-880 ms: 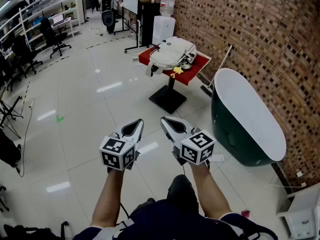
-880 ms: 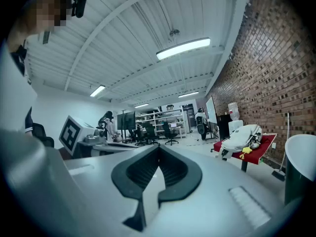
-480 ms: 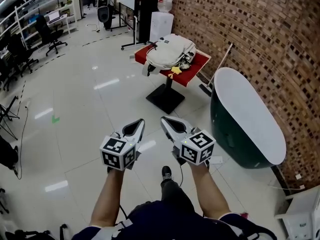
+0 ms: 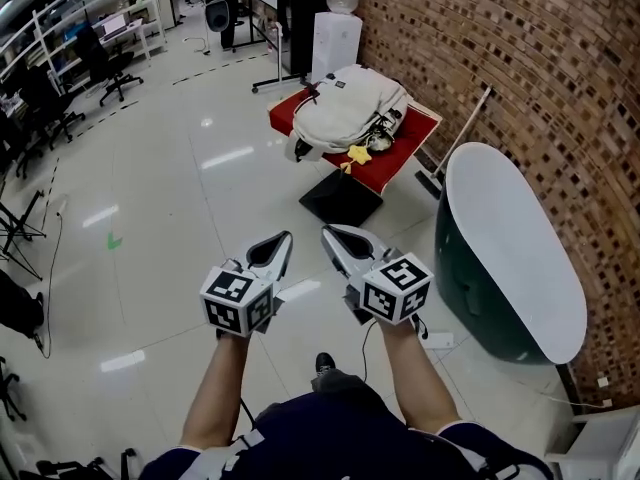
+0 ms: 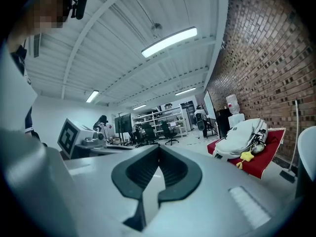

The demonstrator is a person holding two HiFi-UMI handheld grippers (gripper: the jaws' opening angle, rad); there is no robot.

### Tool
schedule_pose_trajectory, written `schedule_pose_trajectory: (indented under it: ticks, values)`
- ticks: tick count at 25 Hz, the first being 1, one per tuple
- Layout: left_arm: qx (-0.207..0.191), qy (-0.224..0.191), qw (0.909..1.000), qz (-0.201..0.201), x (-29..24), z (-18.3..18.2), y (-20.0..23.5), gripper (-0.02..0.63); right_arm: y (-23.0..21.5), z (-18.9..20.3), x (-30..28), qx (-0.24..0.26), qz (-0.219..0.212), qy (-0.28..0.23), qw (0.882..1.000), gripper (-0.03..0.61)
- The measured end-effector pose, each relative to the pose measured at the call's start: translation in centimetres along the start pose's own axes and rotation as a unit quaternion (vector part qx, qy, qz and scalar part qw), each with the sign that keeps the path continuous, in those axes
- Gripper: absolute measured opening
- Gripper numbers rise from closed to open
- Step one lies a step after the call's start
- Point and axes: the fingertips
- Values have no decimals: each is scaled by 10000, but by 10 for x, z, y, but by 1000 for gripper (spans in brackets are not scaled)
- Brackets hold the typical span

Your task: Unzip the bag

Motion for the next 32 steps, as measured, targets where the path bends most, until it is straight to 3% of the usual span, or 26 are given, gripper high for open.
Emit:
schedule_pose_trajectory:
  ticks: [5, 14, 22, 32]
  values:
    - [-19, -38, 9999, -98, -64, -24, 13, 2, -60, -16, -23, -112, -178, 67, 9998, 5]
    - [-173, 71, 9998, -61, -145, -30, 48, 2, -132, -18, -67, -198, -200, 157, 9995, 5]
    - [-309, 181, 9987, 368, -223, -38, 106, 2, -202, -26, -119, -206, 378, 271, 9987, 5]
    - [-53, 415, 9920, 1192, -310, -37, 164, 2, -278, -30, -177, -300, 1235, 474, 9908, 5]
Point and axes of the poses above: the fingertips, and each gripper's own axes: x backward along the fingers, y to its left, z out of its underside, and after that the axes turned 7 degrees about -z, right-handed
